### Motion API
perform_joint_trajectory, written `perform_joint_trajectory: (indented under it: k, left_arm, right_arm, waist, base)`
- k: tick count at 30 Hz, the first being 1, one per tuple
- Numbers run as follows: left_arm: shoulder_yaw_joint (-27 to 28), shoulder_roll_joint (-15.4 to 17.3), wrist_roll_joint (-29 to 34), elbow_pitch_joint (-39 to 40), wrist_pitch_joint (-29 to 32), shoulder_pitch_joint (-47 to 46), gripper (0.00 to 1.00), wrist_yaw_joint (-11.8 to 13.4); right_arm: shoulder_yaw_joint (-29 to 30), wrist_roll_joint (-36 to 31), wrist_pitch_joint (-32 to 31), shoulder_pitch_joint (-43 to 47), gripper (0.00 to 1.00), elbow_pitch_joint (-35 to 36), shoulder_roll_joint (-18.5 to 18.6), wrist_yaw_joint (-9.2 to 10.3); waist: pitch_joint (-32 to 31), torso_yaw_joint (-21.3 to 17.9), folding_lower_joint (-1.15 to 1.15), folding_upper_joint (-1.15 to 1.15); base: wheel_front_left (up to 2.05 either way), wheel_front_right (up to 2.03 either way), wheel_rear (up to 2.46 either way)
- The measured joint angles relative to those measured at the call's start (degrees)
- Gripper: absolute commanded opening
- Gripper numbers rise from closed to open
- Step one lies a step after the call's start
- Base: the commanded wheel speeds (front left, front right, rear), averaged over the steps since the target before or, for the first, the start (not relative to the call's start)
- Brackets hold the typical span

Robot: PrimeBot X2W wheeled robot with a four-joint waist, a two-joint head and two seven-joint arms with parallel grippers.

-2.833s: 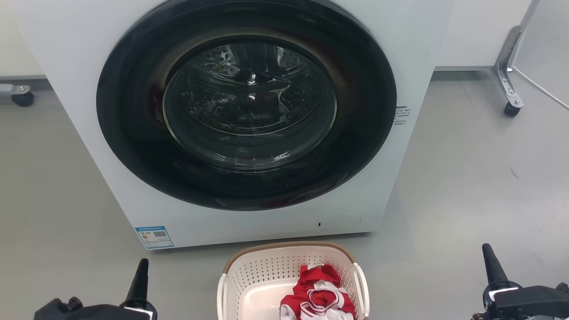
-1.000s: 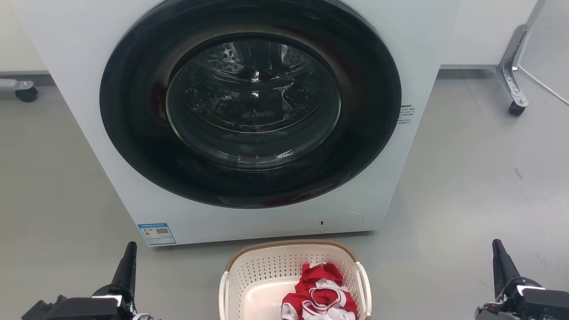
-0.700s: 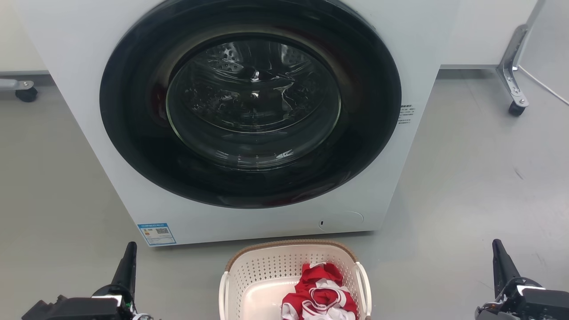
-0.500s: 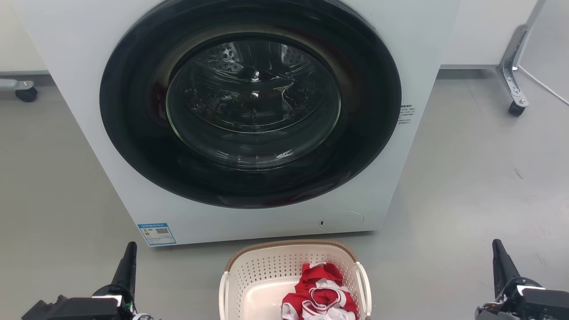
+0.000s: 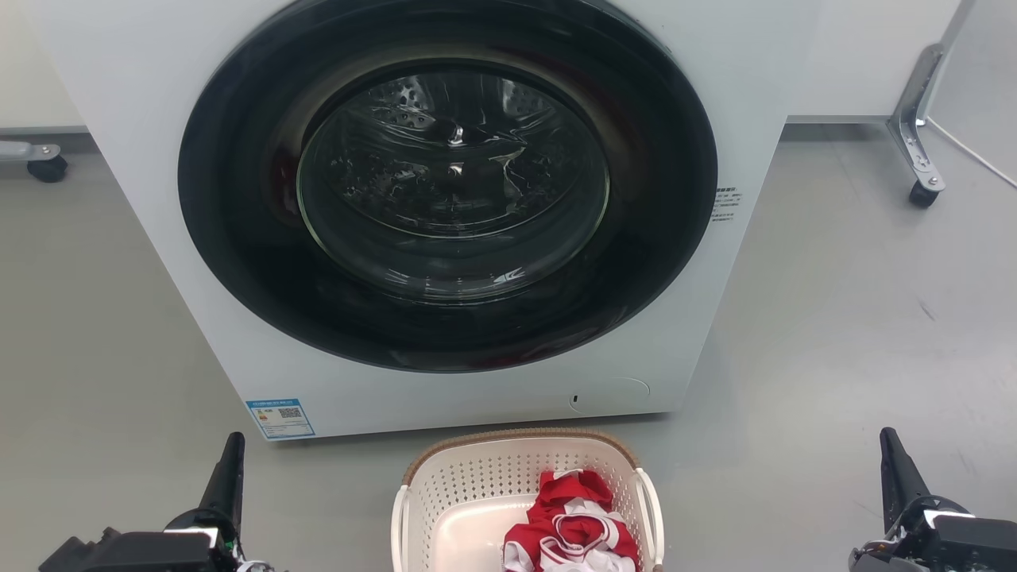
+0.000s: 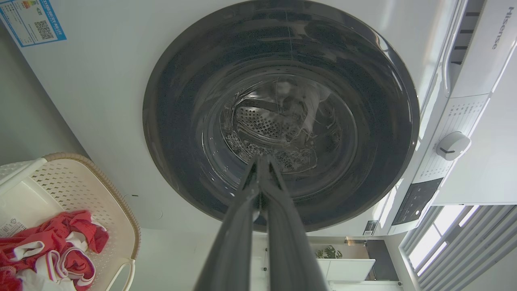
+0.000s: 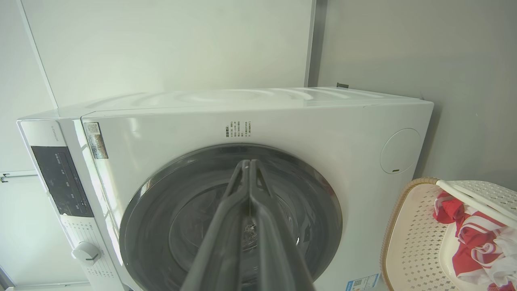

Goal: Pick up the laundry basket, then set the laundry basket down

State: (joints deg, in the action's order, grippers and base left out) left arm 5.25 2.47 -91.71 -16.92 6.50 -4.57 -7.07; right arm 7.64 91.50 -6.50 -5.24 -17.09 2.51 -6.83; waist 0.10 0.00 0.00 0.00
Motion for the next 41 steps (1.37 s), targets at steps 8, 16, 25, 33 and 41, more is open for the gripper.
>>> perform_joint_trajectory:
  k: [8,16,25,33,41]
  left_arm:
    - [0.0,0.0,0.0,-0.01,0.0,0.0,0.0,0.0]
    - [0.0,0.0,0.0,-0.01,0.0,0.0,0.0,0.0]
    - [0.0,0.0,0.0,-0.01,0.0,0.0,0.0,0.0]
    - [0.0,0.0,0.0,-0.01,0.0,0.0,0.0,0.0]
    - [0.0,0.0,0.0,-0.01,0.0,0.0,0.0,0.0]
  right_arm:
    - [0.0,0.0,0.0,0.0,0.0,0.0,0.0,0.0]
    - [0.0,0.0,0.0,0.0,0.0,0.0,0.0,0.0]
    - [0.0,0.0,0.0,0.0,0.0,0.0,0.0,0.0]
    - [0.0,0.0,0.0,0.0,0.0,0.01,0.0,0.0]
    - [0.0,0.01,0.0,0.0,0.0,0.01,0.0,0.0]
  waist:
    - [0.0,0.0,0.0,0.0]
    - [0.0,0.0,0.0,0.0]
    - [0.0,0.0,0.0,0.0]
    - [0.0,0.0,0.0,0.0]
    - [0.0,0.0,0.0,0.0]
  base:
    - [0.0,0.0,0.0]
    - [0.0,0.0,0.0]
    - [0.0,0.0,0.0]
    - [0.0,0.0,0.0]
    - [0.0,0.0,0.0]
